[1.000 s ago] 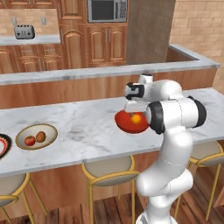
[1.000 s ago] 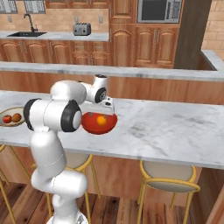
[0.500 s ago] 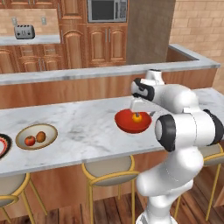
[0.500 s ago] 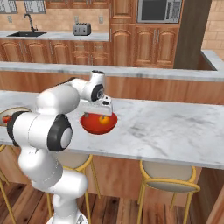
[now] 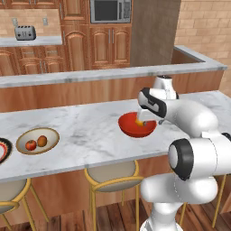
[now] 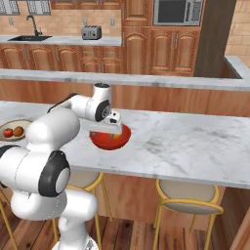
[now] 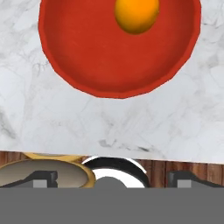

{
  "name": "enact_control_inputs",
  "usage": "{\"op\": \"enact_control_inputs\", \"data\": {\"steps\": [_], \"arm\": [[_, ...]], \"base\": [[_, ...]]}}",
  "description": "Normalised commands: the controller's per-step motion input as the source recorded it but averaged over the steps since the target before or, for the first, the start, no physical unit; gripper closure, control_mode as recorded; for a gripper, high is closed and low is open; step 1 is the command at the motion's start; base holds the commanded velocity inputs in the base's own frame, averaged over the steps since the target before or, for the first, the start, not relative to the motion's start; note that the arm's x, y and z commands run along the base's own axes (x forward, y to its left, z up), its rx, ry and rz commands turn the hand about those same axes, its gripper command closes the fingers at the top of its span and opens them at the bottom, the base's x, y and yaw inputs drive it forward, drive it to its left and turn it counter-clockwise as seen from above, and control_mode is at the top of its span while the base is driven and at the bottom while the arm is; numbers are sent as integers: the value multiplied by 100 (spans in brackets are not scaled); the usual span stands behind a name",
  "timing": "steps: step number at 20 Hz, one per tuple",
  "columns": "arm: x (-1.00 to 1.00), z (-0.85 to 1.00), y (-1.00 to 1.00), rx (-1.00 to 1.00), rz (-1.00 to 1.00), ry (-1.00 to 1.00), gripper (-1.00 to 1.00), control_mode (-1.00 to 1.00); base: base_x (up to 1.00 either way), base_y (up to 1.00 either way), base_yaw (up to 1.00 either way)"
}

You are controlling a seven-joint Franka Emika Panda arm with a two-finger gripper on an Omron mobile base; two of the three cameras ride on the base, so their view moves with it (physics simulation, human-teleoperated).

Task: Take the fruits from the plate on the dining counter and place two fruits in each bowl.

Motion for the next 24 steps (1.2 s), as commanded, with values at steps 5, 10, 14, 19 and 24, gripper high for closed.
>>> {"op": "enact_control_inputs", "data": {"steps": [5,10,14,19,24], "arm": [[0,0,0,0,0,0,-100,100],[0,0,0,0,0,0,-100,100],[0,0,0,0,0,0,-100,100],[0,0,0,0,0,0,-100,100],[0,0,0,0,0,0,-100,100]], "base": [[-18,46,-15],[-22,100,-10],[-37,100,-1],[-31,100,2],[-3,100,4]]}}
